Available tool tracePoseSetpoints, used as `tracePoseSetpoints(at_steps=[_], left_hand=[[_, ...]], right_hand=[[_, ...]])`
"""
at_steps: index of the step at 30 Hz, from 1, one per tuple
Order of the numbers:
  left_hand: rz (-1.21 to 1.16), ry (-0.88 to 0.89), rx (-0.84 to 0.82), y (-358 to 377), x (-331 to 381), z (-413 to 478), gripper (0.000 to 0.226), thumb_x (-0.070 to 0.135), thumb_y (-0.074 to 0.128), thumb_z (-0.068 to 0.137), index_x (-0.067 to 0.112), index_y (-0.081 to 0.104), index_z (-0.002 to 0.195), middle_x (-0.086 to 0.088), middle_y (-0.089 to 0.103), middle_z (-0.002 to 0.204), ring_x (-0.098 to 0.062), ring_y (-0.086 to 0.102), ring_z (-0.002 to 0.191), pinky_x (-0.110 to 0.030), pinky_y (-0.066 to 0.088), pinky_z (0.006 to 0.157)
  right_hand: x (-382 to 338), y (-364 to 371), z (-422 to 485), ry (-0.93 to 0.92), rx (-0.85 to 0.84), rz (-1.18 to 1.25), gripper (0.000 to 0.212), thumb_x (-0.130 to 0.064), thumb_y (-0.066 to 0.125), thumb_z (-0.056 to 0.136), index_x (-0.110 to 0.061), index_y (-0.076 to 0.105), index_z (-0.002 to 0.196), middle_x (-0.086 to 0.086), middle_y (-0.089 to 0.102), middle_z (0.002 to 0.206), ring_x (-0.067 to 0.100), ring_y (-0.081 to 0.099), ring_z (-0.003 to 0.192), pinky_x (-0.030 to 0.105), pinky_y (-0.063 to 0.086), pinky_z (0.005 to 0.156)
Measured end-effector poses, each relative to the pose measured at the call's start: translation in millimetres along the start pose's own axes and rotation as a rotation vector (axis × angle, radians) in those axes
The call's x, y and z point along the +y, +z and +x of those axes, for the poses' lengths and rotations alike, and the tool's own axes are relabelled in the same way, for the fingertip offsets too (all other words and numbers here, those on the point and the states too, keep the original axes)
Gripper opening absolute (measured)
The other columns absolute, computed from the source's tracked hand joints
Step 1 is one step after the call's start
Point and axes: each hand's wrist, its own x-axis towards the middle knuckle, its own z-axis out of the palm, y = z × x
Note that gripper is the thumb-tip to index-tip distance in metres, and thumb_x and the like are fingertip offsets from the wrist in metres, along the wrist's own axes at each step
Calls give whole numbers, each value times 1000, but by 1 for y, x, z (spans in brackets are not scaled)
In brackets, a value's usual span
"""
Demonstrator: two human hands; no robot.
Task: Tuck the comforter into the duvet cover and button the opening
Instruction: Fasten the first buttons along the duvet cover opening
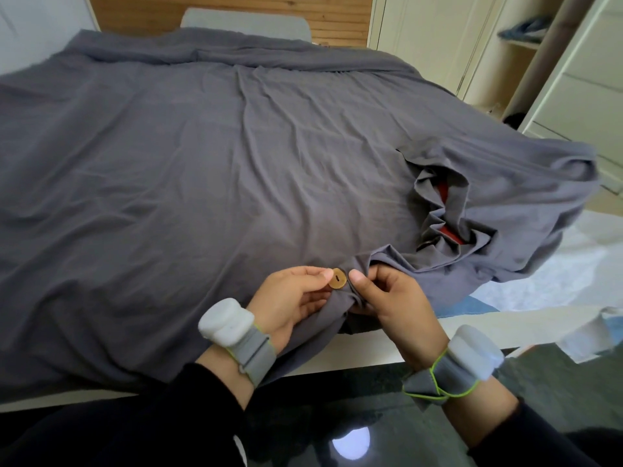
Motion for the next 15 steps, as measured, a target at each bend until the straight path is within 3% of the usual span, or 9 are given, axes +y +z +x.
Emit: tracePoseSetpoints(at_steps=[3,5,8,10,13,15], left_hand=[[-114,-100,-49,-1,-2,2,9,11,56,89,9,65,87,-3,60,75,-10,52,66,-15,47,61],[-68,-83,-34,0,-3,5,9,12,58,88,10,66,85,-2,61,73,-9,52,63,-15,47,59],[242,94,44,0,-4,7,9,15,63,87,13,70,81,0,63,66,-6,51,52,-12,44,48],[408,230,109,-5,2,6,8,20,64,85,18,69,79,2,65,65,-5,52,49,-12,44,48],[686,467,306,-20,18,2,19,36,64,82,23,64,68,8,67,62,-4,54,50,-18,43,58],[858,571,382,-35,28,-7,26,46,68,75,23,62,63,10,63,58,-2,53,51,-13,41,57]], right_hand=[[-1,-1,0,24,-2,42,19,-16,61,89,-1,66,78,14,67,76,16,64,73,23,59,65],[-1,-1,0,69,1,106,15,-15,60,90,-3,68,83,15,69,82,17,64,77,24,59,64],[-3,1,1,132,-2,163,15,-17,55,93,-5,66,92,15,67,87,18,63,75,21,56,55],[-6,2,2,156,9,216,20,-17,52,95,-1,63,99,14,67,89,17,64,74,21,56,53],[-15,3,4,168,29,301,19,-18,47,97,-8,61,89,9,66,83,9,66,63,20,58,55],[-22,3,4,160,31,342,21,-18,44,98,-12,60,85,5,68,81,7,67,65,21,59,58]])
